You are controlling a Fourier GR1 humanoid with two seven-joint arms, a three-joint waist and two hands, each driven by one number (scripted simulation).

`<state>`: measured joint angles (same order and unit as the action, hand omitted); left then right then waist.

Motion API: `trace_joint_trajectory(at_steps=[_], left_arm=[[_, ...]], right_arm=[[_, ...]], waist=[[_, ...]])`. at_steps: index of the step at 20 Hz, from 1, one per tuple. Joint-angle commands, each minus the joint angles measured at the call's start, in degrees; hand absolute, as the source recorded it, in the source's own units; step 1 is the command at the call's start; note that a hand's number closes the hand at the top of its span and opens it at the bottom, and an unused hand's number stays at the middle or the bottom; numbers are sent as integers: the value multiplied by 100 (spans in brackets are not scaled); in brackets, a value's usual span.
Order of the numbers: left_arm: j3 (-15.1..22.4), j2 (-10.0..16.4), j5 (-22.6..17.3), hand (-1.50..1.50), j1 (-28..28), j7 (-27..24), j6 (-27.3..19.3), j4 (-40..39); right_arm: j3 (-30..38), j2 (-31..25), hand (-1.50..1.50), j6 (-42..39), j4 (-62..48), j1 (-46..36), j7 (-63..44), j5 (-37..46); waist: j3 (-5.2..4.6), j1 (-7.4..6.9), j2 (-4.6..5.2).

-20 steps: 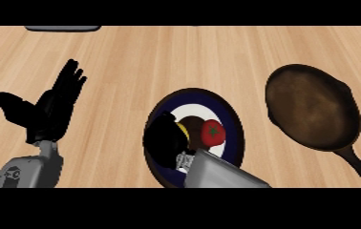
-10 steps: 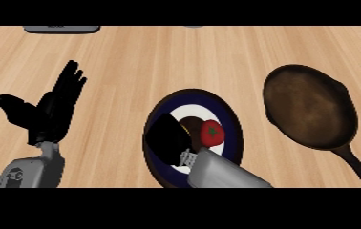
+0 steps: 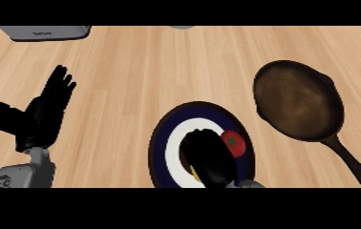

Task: Pick the lemon from the plate and place it in the pan

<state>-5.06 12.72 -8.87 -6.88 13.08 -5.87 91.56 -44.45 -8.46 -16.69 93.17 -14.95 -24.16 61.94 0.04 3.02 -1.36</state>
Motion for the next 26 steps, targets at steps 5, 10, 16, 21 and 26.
trace_joint_trajectory(at_steps=[5, 10, 16, 21, 26], left_arm=[[-17, 16, 87, 0, -45, 100, -98, 107], [264, -248, 248, 0, -114, -8, -152, 18], [73, -30, 57, 0, -198, 113, 133, 50], [110, -163, 117, 0, -461, 131, 34, -187], [177, -235, 193, 0, -112, 16, 4, 95]], right_arm=[[112, -1076, 150, -98, 3368, 615, -772, 823], [217, -1207, 150, -1346, 5237, 788, -1397, 913], [1369, -668, 150, -1725, 5185, 446, -1353, 429], [2762, -629, 150, -1576, 4915, 478, -752, -54], [4510, -654, 150, -830, 3645, 285, 422, -722]], waist=[[-6, -43, 50], [-10, -162, 99], [-6, -281, 132], [-1, -255, 147], [8, -321, 153]])
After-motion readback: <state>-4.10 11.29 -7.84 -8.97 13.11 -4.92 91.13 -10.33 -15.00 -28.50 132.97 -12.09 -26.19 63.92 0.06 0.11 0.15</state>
